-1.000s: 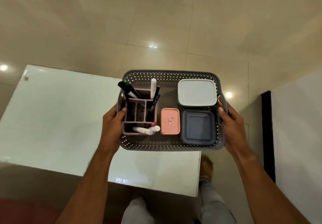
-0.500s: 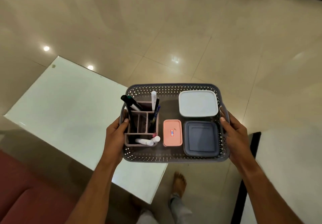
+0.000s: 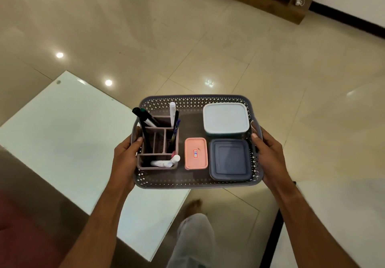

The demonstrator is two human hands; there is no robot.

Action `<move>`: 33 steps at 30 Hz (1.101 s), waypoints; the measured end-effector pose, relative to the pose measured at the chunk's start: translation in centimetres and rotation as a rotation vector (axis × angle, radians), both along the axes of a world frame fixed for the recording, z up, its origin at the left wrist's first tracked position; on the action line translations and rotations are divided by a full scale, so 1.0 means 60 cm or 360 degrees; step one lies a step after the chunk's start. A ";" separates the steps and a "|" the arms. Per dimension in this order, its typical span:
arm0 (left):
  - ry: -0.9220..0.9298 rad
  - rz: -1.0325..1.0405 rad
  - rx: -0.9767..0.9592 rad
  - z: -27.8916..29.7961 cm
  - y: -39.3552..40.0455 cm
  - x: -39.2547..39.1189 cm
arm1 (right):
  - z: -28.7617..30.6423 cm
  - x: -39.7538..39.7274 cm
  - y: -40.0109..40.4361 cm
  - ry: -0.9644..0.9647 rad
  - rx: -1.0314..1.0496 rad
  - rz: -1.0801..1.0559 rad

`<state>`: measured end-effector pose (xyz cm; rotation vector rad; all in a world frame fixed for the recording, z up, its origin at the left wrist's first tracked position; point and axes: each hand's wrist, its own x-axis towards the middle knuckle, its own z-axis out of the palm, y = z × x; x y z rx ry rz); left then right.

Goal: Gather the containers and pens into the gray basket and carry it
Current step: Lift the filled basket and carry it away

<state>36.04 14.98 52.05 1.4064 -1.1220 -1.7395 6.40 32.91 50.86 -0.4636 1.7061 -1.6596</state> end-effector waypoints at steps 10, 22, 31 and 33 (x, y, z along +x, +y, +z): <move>0.0054 0.0219 0.0011 0.001 -0.089 -0.097 | 0.005 -0.132 -0.167 0.0032 0.0051 0.0225; 0.0135 0.0714 -0.0003 0.041 -0.234 -0.199 | 0.070 -0.278 -0.484 0.0094 0.0034 0.0729; 0.0080 0.1128 -0.0062 0.052 -0.283 -0.230 | 0.056 -0.304 -0.700 0.0053 0.0071 0.1138; 0.0067 0.1244 -0.0065 0.047 -0.287 -0.242 | 0.044 -0.304 -0.750 0.0061 0.0092 0.1255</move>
